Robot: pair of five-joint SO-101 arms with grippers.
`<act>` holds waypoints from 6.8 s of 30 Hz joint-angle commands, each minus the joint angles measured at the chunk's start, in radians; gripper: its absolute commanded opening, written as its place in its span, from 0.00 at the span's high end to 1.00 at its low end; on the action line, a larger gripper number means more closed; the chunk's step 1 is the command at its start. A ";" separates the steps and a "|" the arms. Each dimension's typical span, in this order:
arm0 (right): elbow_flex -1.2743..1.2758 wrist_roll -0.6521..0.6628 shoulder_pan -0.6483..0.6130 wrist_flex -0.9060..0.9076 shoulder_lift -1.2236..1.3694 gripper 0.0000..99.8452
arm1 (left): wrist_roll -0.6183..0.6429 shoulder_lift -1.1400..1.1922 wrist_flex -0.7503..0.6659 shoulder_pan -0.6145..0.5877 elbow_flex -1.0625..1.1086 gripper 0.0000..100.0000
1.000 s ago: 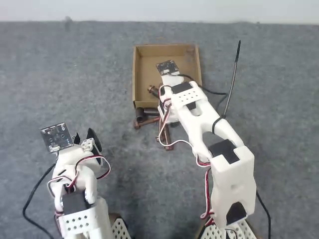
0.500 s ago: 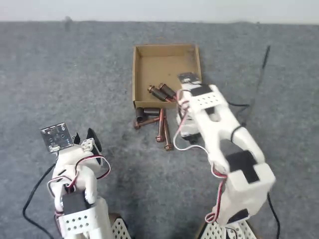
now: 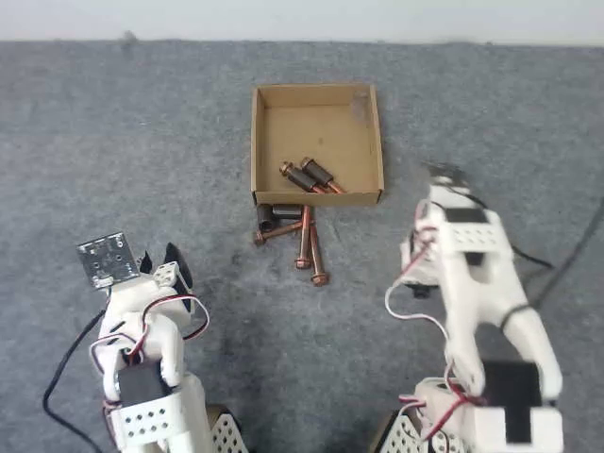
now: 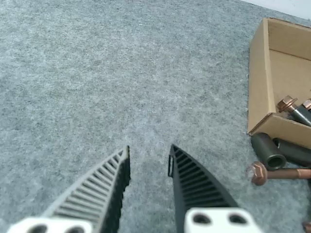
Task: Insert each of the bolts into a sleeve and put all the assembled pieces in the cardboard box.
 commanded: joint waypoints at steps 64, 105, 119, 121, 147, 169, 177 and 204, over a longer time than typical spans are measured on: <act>0.278 0.041 0.188 -0.170 -0.222 0.99 | 0.267 1.823 -0.430 0.678 -0.983 0.87; 0.281 0.041 0.193 -0.191 -0.222 0.99 | 0.327 1.330 -0.440 0.153 -0.687 0.99; 0.282 0.041 0.189 -0.189 -0.220 0.99 | 0.103 1.626 -0.311 -0.038 -0.851 0.91; 0.282 0.041 0.189 -0.189 -0.220 0.99 | 0.054 1.626 -0.270 -0.044 -0.869 0.86; 0.282 0.041 0.189 -0.189 -0.220 0.99 | -0.933 1.626 0.252 -0.307 -1.102 0.99; 0.282 0.041 0.188 -0.191 -0.220 0.99 | -0.888 1.637 -0.061 0.031 -0.854 0.99; 0.313 0.041 0.186 -0.232 -0.222 0.99 | -0.760 1.636 -0.081 0.046 -0.837 0.99; 0.313 0.041 0.185 -0.232 -0.223 0.99 | -0.764 2.232 0.516 0.011 -1.544 0.99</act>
